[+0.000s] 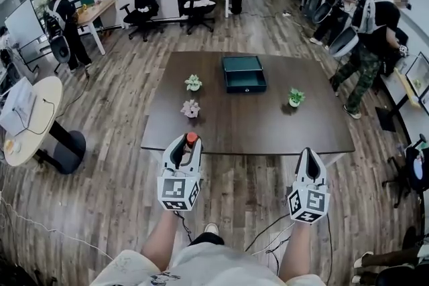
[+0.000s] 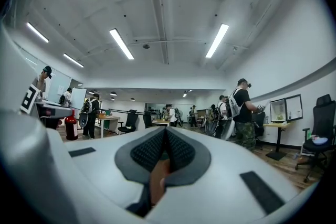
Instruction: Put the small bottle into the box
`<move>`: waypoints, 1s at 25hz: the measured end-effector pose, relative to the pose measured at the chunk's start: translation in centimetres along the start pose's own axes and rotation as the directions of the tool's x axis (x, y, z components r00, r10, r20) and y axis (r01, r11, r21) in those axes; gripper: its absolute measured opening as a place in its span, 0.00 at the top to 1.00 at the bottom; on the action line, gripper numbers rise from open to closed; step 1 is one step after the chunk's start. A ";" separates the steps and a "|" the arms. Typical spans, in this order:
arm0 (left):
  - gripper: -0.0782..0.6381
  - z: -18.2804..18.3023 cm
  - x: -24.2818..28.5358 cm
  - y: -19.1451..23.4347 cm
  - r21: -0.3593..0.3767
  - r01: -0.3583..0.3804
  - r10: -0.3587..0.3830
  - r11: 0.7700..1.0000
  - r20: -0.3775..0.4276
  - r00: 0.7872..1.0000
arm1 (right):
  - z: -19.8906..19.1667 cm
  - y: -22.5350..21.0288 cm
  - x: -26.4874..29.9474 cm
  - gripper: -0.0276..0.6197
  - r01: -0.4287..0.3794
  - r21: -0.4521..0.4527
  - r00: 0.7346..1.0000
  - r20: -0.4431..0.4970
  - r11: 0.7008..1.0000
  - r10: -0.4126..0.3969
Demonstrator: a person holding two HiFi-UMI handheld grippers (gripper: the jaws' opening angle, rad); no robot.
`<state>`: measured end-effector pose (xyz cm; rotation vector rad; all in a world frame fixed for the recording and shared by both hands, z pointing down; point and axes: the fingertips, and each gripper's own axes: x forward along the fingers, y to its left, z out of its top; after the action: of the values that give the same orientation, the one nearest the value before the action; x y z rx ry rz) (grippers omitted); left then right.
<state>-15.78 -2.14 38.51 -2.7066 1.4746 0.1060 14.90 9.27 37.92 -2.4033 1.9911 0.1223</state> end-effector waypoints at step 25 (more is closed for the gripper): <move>0.71 -2.5 8.3 13.3 -0.031 -0.103 0.103 0.994 0.000 0.995 | -1.2 8.7 15.7 0.95 -0.105 -0.033 0.994 -0.007 0.994 0.105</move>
<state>-22.33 -16.50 40.01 -2.6534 1.6252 0.1365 9.35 -7.80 38.30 -2.3197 2.1353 0.1515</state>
